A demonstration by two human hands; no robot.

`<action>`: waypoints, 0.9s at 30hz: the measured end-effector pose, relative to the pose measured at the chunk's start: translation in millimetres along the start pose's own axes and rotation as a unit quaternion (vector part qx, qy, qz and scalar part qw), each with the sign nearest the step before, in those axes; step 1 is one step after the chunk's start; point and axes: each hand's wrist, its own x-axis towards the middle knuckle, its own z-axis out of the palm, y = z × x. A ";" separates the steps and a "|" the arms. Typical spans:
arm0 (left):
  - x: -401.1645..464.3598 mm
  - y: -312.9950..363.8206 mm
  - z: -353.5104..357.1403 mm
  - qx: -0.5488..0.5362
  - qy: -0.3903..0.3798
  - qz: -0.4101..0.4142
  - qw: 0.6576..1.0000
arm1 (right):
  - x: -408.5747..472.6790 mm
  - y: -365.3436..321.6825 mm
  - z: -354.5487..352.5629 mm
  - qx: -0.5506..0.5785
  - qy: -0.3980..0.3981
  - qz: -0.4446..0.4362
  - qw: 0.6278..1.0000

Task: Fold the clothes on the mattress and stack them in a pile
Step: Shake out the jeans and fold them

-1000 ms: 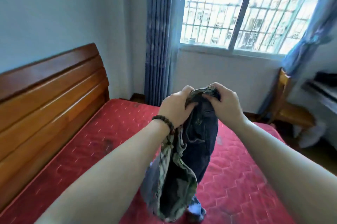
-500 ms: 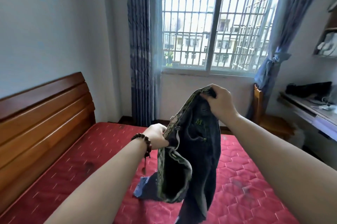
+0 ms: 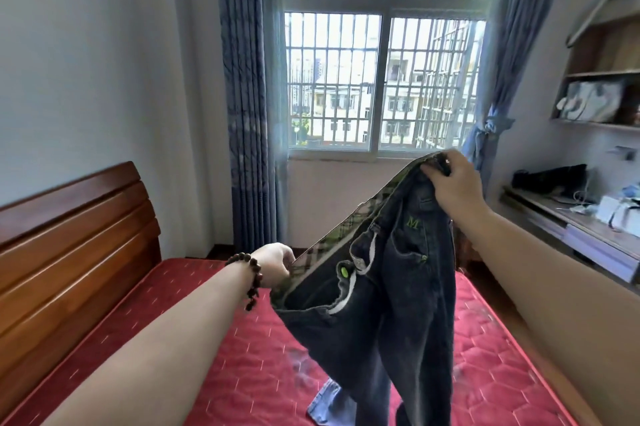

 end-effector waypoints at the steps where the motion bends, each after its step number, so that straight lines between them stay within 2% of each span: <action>1: -2.1 -1.9 -3.0 -0.012 0.013 0.005 1.000 | 0.8 1.1 -3.2 -0.005 0.006 0.000 1.000; 5: -11.3 1.2 -10.8 -0.181 0.095 0.071 0.976 | 4.7 5.9 -17.3 -0.013 0.033 0.006 0.999; 7: -14.3 4.7 -18.5 -0.221 0.124 0.118 0.960 | 7.2 12.1 -27.0 -0.026 0.044 0.019 0.999; 9: -14.2 8.7 -27.5 -0.191 0.132 0.158 0.960 | 7.9 20.0 -35.0 -0.037 0.049 0.033 0.998; 13: -9.9 17.3 -38.2 -0.164 0.115 0.170 0.965 | 2.8 35.6 -45.0 -0.009 0.049 0.055 0.997; 15: -11.9 17.8 -39.7 -0.133 0.081 0.186 0.970 | -1.2 44.2 -49.9 0.001 0.056 0.055 0.997; 20: -21.6 10.3 -41.2 0.056 0.060 0.271 0.959 | -13.9 50.2 -63.7 0.036 0.027 0.040 0.998; 22: -22.8 7.6 -45.5 0.064 0.077 0.273 0.957 | -15.6 50.0 -67.5 0.021 0.005 0.003 1.000; 27: -29.7 7.5 -65.2 -0.008 0.188 0.264 0.946 | -13.3 49.8 -81.0 -0.015 -0.086 -0.038 0.995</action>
